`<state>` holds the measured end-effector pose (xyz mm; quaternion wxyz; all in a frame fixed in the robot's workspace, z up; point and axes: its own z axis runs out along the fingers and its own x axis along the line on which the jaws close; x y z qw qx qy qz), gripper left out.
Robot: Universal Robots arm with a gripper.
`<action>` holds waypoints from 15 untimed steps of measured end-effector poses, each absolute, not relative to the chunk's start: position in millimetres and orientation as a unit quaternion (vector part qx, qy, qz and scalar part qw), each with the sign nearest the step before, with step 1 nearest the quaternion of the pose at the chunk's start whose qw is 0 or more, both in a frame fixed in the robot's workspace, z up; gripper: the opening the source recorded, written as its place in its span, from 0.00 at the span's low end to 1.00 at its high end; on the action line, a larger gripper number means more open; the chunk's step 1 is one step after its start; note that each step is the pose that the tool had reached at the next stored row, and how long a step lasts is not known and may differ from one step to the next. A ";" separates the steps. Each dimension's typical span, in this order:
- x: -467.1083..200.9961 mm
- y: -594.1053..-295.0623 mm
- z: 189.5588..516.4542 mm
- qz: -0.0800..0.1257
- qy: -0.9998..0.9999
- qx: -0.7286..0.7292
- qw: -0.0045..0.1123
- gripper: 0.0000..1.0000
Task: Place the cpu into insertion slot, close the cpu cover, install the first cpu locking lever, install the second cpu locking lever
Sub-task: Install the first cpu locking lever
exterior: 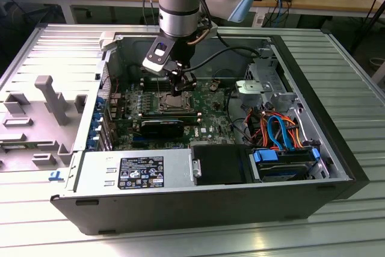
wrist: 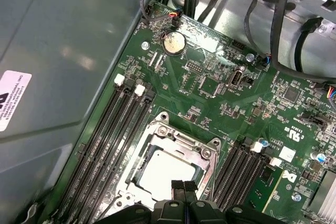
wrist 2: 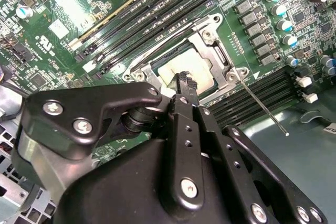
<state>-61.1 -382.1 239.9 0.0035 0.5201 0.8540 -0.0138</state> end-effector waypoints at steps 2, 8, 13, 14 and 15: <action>-61.0 -382.1 239.9 -0.014 0.855 0.518 0.004 0.11; -61.0 -382.1 239.9 -0.014 0.859 0.512 0.004 0.11; -61.0 -382.1 239.9 -0.014 0.862 0.507 0.004 0.11; -61.0 -382.1 239.9 -0.014 0.862 0.507 0.004 0.11; -61.1 -382.1 239.9 -0.014 0.863 0.505 0.004 0.11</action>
